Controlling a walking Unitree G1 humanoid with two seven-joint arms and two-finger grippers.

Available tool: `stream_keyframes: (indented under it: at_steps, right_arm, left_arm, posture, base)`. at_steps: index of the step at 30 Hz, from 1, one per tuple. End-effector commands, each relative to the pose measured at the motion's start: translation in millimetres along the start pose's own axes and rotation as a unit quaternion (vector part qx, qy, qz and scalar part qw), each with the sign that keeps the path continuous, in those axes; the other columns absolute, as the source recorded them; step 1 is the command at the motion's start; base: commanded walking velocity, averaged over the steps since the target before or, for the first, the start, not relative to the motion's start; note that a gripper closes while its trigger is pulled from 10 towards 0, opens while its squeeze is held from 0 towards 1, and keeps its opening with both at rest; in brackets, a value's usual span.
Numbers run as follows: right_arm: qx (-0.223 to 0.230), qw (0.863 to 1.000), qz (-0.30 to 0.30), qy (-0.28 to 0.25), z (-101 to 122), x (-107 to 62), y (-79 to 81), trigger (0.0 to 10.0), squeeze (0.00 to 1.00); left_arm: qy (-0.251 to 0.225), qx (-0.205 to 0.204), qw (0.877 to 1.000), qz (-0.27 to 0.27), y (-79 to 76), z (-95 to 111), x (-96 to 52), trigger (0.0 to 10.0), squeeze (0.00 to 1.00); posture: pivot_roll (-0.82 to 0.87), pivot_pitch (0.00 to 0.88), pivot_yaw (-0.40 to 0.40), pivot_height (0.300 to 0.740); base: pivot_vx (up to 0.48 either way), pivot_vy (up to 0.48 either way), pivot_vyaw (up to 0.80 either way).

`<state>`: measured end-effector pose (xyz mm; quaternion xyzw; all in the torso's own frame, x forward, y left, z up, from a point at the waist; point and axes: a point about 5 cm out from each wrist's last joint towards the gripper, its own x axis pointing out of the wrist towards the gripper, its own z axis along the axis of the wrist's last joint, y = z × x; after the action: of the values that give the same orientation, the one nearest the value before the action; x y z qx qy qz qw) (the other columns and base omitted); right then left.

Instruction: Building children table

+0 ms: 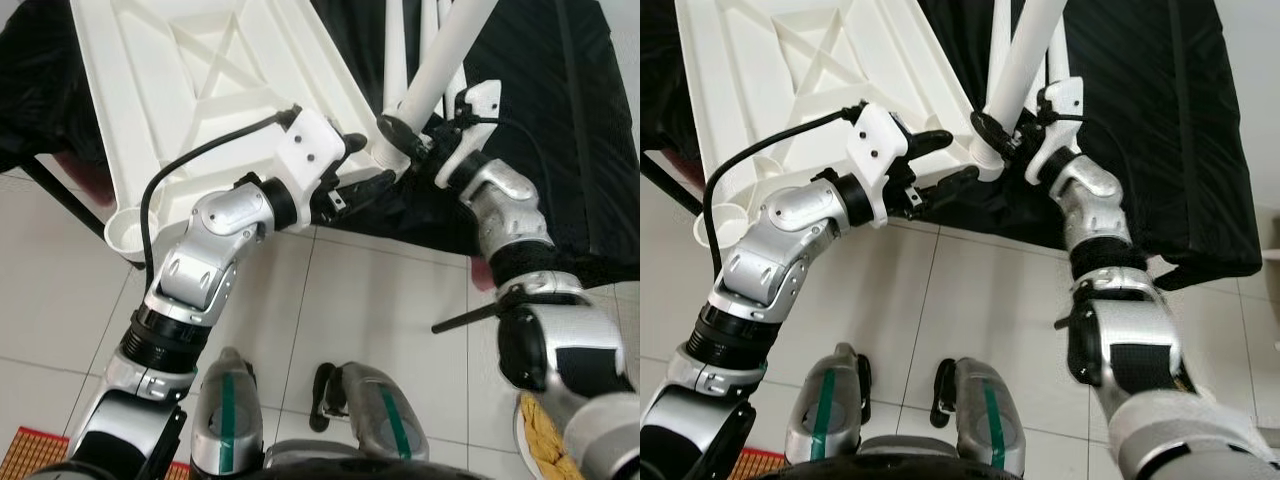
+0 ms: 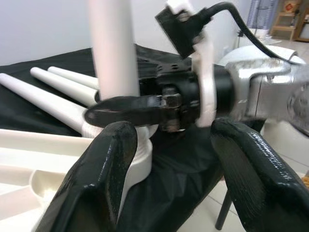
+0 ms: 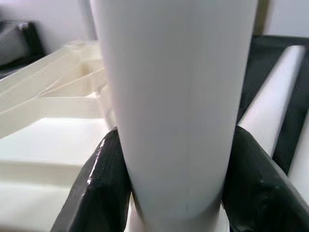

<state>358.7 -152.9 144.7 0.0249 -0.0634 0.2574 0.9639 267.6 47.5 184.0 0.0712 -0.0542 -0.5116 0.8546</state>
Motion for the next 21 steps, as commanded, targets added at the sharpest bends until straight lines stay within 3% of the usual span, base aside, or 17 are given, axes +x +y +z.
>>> stream_keyframes:
  at_steps: [1,8,11,17,21]
  right_arm:
    - [0.006,0.998,-0.058,0.004,-2,-1.7,-1.0,10.0,0.00]
    - [0.004,0.985,-0.172,-0.004,-4,-2.6,7.4,10.0,0.00]
    - [0.016,0.977,-0.212,-0.017,-5,-3.0,26.4,10.0,0.00]
    - [0.040,0.972,-0.231,-0.026,-5,-0.2,52.7,10.0,0.00]
    - [0.039,0.972,-0.230,-0.029,-3,-3.0,48.9,10.0,0.00]
  left_arm:
    - [-0.003,-0.006,1.000,0.002,-4.0,1,1.1,10.0,0.00]
    - [-0.003,-0.006,1.000,0.001,-4.6,0,0.9,10.0,0.00]
    - [-0.003,-0.005,1.000,0.001,-4.9,0,1.5,10.0,0.00]
    - [-0.006,-0.004,1.000,0.009,-2.4,1,1.7,10.0,0.00]
    - [-0.004,-0.001,1.000,0.010,-1.3,0,1.9,10.0,0.00]
  posture:
    - [0.04,0.056,-0.086,0.740]
    - [0.04,0.047,-0.093,0.740]
    - [0.04,0.042,-0.101,0.740]
    - [0.04,0.032,-0.103,0.740]
    - [0.04,0.025,-0.104,0.740]
  base:
    - [0.000,0.000,0.00]
    - [0.000,0.000,0.00]
    - [0.000,0.000,0.00]
    - [0.000,0.000,0.00]
    - [0.000,0.000,0.00]
